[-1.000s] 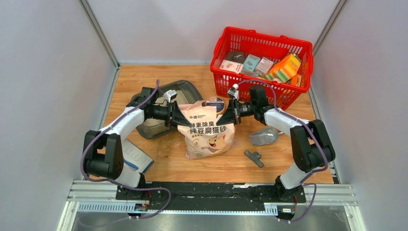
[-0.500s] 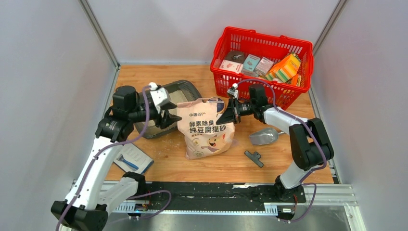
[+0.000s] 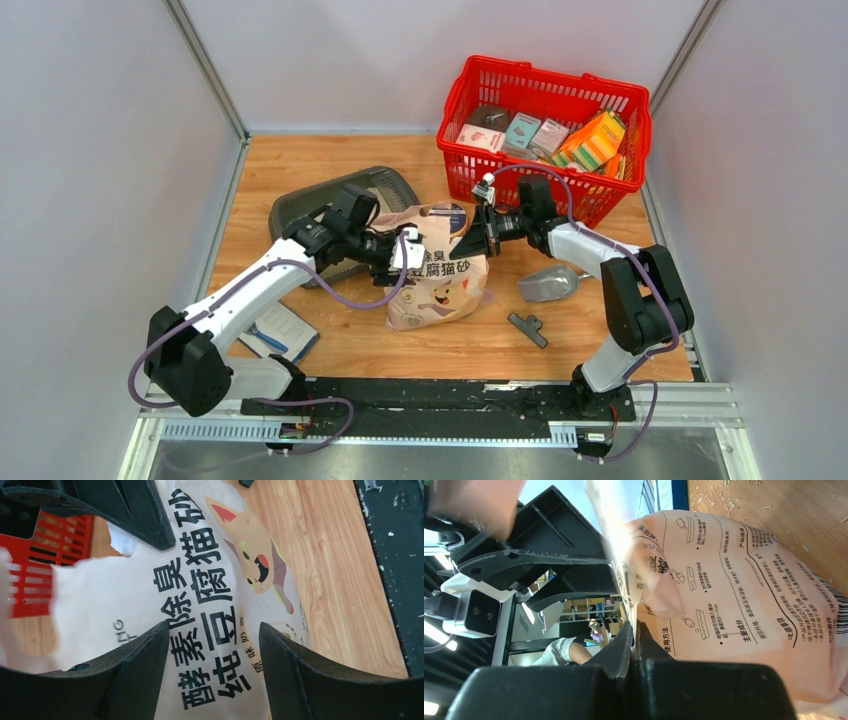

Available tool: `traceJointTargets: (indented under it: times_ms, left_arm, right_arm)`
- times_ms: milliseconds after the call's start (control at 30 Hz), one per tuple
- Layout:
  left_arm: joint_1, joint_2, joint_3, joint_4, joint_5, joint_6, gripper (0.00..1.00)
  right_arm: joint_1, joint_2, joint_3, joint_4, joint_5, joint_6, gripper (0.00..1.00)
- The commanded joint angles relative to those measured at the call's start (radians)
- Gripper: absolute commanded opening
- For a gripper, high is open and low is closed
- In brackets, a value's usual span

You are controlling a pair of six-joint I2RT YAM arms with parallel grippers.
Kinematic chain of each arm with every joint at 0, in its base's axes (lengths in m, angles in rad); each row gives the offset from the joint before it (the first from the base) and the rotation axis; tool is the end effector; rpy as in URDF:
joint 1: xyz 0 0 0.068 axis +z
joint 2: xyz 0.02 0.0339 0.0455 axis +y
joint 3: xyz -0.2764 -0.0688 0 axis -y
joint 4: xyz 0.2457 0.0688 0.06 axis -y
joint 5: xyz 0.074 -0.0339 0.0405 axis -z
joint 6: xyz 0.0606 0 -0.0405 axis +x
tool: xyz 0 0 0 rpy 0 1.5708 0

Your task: Fill the litter box with clean litter

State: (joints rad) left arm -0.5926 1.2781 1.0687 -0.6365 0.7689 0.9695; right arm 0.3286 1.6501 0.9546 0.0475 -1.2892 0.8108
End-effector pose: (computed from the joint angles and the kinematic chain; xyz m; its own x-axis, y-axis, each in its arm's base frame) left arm 0.2013 -0.1863 0.2978 0.2951 0.5158 -0.8043 0.9554 -0.1532 0.2523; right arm 0.3043 0.1653 0.2228 -0.9840 -0.1227 -0.1290 -0.1471 0.1521 0.9774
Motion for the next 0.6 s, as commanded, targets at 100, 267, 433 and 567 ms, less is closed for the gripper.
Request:
traceJointTargets:
  times_ms: [100,267,433,567]
  left_arm:
    - [-0.026,0.016,-0.009,0.074,-0.042,0.104,0.75]
    - [-0.027,0.03,-0.033,0.083,-0.059,0.112,0.74]
    - [-0.029,0.061,-0.033,0.044,-0.022,0.075,0.68]
    - [-0.029,0.098,-0.009,0.047,-0.01,-0.049,0.57]
  right_arm:
    - [-0.008,-0.027,0.052,0.003,-0.094,0.005,0.0]
    - [-0.008,-0.018,0.058,0.003,-0.098,0.005,0.0]
    - [-0.007,-0.012,0.067,-0.003,-0.101,-0.001,0.0]
    - [-0.008,-0.009,0.075,-0.031,-0.099,-0.022,0.0]
